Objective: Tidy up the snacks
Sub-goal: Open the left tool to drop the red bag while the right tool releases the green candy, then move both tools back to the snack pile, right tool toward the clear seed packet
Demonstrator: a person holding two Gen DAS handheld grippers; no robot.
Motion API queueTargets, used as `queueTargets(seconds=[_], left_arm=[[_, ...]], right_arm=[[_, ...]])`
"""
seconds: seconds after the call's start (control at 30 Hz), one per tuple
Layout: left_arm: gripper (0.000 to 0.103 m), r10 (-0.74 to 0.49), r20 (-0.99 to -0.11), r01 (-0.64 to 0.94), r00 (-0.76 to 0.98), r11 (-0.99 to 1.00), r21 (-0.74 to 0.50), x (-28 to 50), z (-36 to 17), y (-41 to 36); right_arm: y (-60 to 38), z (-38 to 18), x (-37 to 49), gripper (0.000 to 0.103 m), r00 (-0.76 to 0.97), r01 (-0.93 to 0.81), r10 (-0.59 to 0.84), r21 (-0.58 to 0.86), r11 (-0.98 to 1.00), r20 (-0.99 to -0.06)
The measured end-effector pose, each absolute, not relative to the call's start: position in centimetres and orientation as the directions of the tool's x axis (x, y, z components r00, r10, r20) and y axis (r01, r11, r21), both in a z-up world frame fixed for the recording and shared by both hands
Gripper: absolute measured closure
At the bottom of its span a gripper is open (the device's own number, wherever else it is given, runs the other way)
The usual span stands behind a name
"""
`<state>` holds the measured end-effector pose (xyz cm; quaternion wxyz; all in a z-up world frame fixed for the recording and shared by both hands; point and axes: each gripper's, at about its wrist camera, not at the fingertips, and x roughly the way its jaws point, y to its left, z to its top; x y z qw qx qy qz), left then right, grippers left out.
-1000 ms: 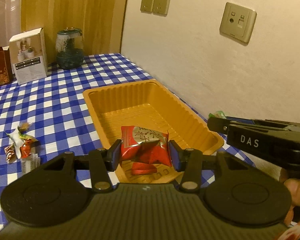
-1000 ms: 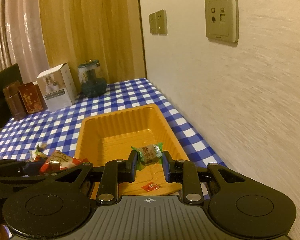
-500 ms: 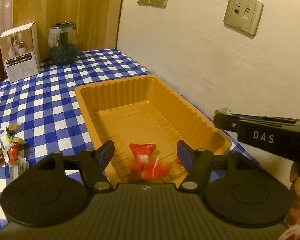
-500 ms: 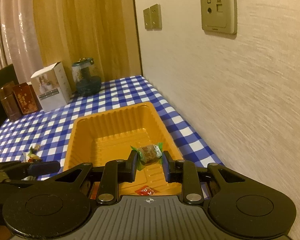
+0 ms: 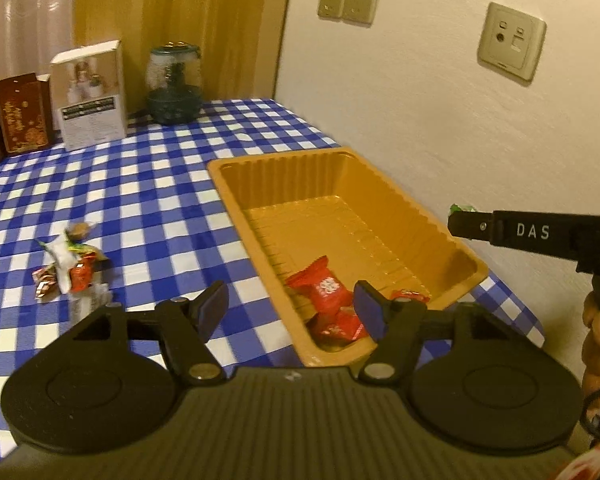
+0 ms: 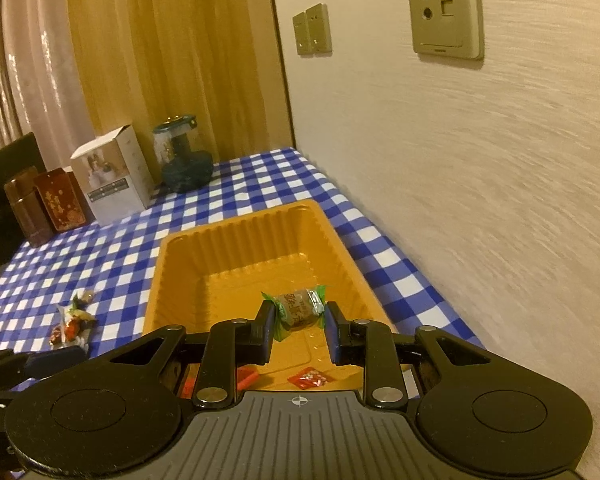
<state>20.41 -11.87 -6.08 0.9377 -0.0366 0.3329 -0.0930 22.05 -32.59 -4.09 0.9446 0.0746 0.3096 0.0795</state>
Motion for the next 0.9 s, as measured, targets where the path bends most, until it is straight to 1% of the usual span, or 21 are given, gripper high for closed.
queueTargets(seconds=[0.1, 0.13, 0.17, 0.2, 0.23, 0.57, 0.9], left_arm=[[0.037, -0.186, -0.62, 0.128, 0.763, 0.982, -0.137, 20.2, -6.0, -11.1], [0.037, -0.182, -0.621, 0.125, 0.763, 0.983, -0.136, 20.1, -6.0, -10.9], [0.037, -0.178, -0.621, 0.12, 0.763, 0.984, -0.133, 20.0, -6.1, -10.7], [0.037, -0.174, -0.622, 0.116, 0.763, 0.984, -0.133, 19.9, -6.1, -10.6], [0.037, -0.173, -0.623, 0.113, 0.763, 0.984, -0.134, 19.8, -6.1, -10.3], [0.037, -0.152, -0.625, 0.073, 0.765, 0.986, -0.151, 18.4, -6.1, -9.1], [0.037, -0.15, -0.623, 0.064, 0.767, 0.985, -0.158, 16.0, -5.4, -8.5]], right_arm=[[-32.5, -4.1, 22.7, 0.076, 0.788, -0.123, 0.236, 0.231, 0.965, -0.568], [-32.5, -4.1, 22.9, 0.065, 0.782, -0.133, 0.261, 0.258, 0.957, -0.566], [-32.6, -4.1, 23.1, 0.041, 0.779, -0.132, 0.273, 0.278, 0.951, -0.564], [-32.6, -4.0, 23.2, 0.031, 0.78, -0.127, 0.278, 0.293, 0.947, -0.561], [-32.6, -4.0, 23.2, 0.027, 0.785, -0.12, 0.279, 0.307, 0.944, -0.553], [-32.8, -3.6, 21.7, 0.027, 0.786, -0.081, 0.246, 0.301, 0.95, -0.567], [-32.3, -2.0, 19.2, 0.027, 0.796, -0.079, 0.247, 0.31, 0.947, -0.553]])
